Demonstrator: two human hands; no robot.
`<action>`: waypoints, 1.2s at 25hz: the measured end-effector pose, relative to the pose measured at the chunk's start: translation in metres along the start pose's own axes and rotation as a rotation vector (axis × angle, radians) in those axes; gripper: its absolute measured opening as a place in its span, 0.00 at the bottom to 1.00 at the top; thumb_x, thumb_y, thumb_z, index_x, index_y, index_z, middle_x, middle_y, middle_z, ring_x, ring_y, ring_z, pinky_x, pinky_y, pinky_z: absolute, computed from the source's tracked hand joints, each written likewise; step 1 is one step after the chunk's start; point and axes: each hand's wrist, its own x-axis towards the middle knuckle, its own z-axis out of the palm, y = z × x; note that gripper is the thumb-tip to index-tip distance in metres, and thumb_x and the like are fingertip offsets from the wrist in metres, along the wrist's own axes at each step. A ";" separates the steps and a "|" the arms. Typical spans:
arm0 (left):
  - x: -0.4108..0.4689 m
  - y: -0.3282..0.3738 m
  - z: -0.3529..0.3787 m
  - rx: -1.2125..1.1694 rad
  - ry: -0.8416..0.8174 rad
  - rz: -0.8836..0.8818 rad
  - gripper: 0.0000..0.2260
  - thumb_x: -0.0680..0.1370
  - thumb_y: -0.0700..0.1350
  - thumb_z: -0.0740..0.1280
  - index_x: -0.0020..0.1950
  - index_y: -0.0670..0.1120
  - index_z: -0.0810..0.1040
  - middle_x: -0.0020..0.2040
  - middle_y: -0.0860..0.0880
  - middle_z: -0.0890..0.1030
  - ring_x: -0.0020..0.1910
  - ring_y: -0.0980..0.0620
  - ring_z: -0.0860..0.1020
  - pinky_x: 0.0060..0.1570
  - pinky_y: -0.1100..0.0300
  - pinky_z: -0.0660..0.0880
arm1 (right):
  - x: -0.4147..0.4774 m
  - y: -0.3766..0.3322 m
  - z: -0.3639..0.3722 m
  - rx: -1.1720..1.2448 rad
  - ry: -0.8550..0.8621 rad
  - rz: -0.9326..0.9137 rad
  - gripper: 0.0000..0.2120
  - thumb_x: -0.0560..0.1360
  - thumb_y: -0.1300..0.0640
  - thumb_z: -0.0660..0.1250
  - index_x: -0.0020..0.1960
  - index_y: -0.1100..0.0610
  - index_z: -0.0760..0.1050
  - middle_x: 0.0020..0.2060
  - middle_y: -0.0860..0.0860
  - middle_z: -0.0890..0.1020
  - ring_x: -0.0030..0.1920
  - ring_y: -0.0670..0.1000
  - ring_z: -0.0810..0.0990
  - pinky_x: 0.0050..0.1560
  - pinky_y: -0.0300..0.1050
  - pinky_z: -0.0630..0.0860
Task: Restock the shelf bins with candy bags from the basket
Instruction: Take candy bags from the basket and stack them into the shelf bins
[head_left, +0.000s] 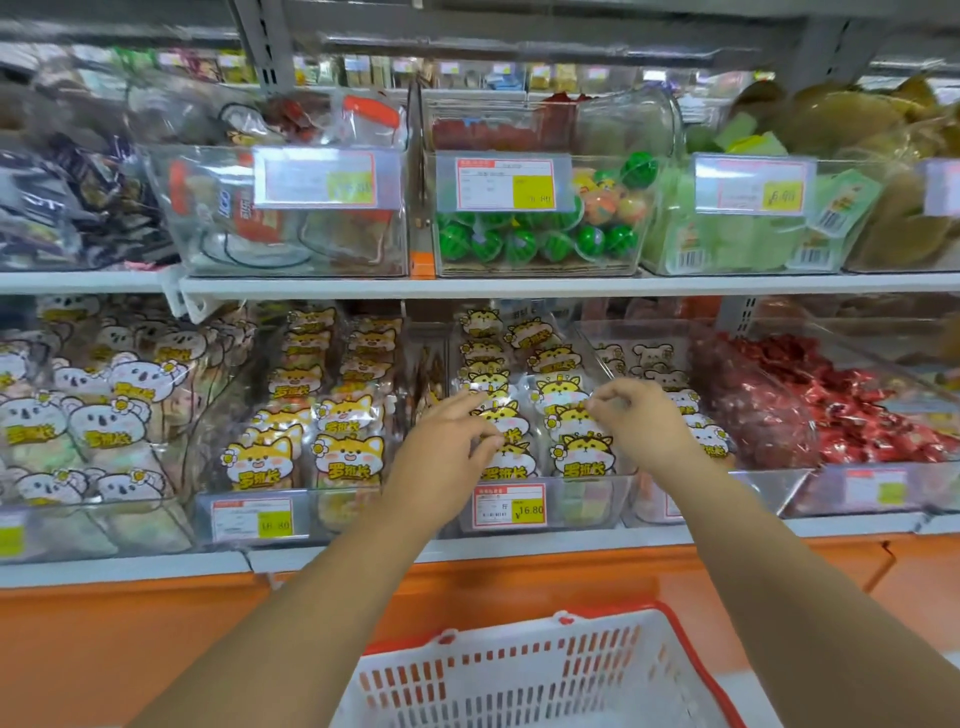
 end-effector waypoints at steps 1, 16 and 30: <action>0.001 0.000 0.002 0.010 0.028 -0.009 0.10 0.81 0.49 0.63 0.56 0.50 0.83 0.75 0.55 0.67 0.76 0.55 0.58 0.72 0.60 0.54 | -0.001 -0.001 0.000 0.014 0.024 -0.021 0.06 0.78 0.56 0.66 0.45 0.56 0.79 0.49 0.57 0.83 0.48 0.58 0.79 0.42 0.45 0.71; -0.061 -0.066 -0.084 0.064 0.163 -0.273 0.16 0.79 0.43 0.67 0.67 0.50 0.77 0.72 0.50 0.71 0.74 0.51 0.64 0.72 0.56 0.61 | -0.061 -0.077 0.034 -0.272 -0.091 -0.441 0.13 0.80 0.54 0.62 0.64 0.51 0.76 0.69 0.49 0.70 0.71 0.50 0.63 0.69 0.43 0.59; -0.055 -0.134 -0.115 0.061 0.037 -0.322 0.15 0.79 0.39 0.66 0.65 0.50 0.78 0.65 0.51 0.77 0.62 0.51 0.75 0.60 0.58 0.72 | -0.017 -0.153 0.144 -0.500 -0.569 -0.358 0.14 0.77 0.52 0.68 0.35 0.55 0.73 0.34 0.49 0.77 0.36 0.47 0.75 0.32 0.34 0.67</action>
